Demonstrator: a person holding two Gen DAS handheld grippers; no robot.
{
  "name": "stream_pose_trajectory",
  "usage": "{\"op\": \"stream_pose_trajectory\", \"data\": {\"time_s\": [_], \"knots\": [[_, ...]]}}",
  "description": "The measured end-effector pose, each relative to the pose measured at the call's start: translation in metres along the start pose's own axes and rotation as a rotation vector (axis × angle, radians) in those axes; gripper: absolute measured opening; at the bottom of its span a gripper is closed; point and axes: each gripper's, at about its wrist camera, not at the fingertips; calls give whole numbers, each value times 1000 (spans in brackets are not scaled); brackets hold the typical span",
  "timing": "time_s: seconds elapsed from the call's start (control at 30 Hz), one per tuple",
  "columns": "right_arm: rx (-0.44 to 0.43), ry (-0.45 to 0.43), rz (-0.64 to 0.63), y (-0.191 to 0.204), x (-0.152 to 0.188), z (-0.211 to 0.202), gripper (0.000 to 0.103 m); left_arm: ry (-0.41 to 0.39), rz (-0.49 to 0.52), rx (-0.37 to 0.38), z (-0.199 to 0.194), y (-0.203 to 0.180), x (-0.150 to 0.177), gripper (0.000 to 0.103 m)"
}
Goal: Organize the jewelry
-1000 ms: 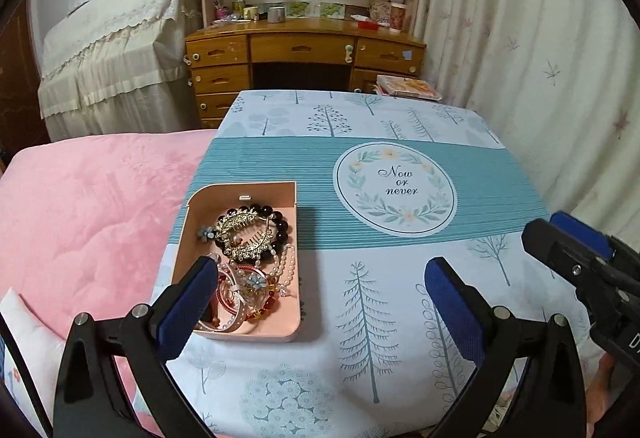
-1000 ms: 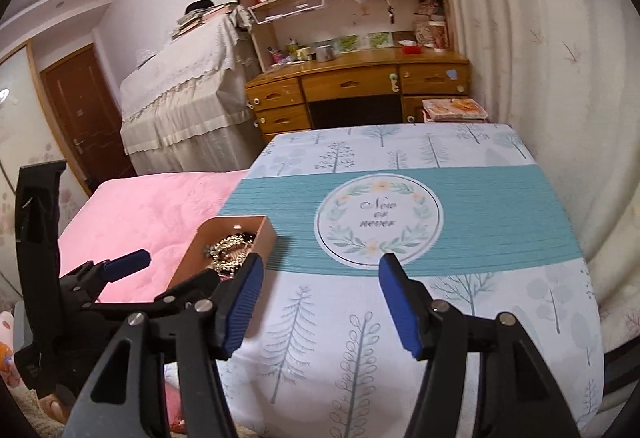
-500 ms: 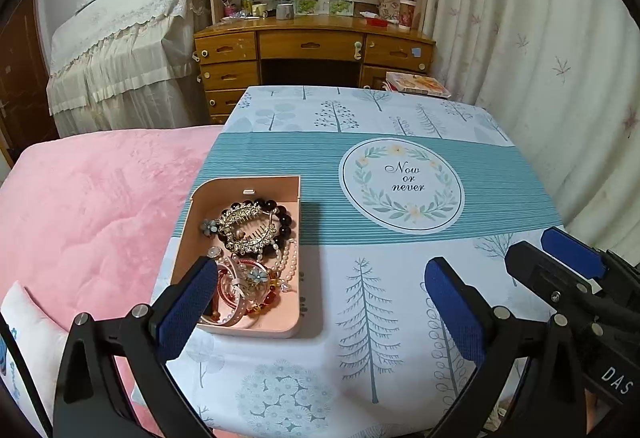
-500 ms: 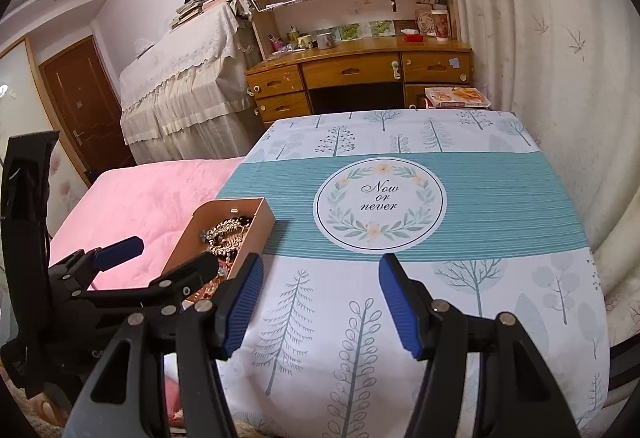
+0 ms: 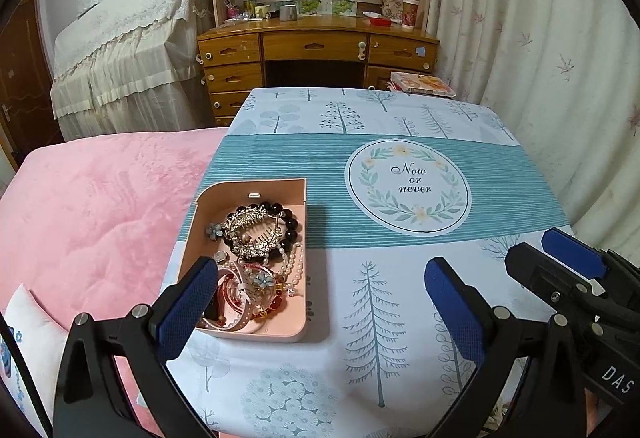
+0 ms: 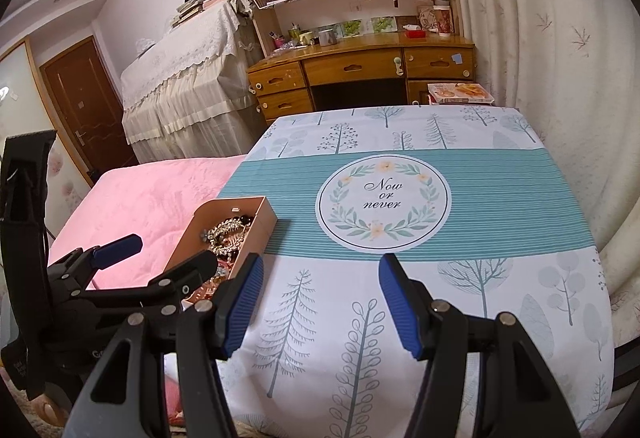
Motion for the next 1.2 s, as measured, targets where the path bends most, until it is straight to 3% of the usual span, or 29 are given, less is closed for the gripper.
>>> {"op": "stream_pose_trajectory", "data": {"time_s": [1.2], "knots": [[-9,9,9,0,1,0,61,11,6,-12,3,-2,-1,102]]}}
Point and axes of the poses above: each gripper's, at about its wrist camera, not at the fingertips, and z roughly the way its jaws point, y to its left, x to its underside, and after that the axes turned 2 degrees about z, right-handed
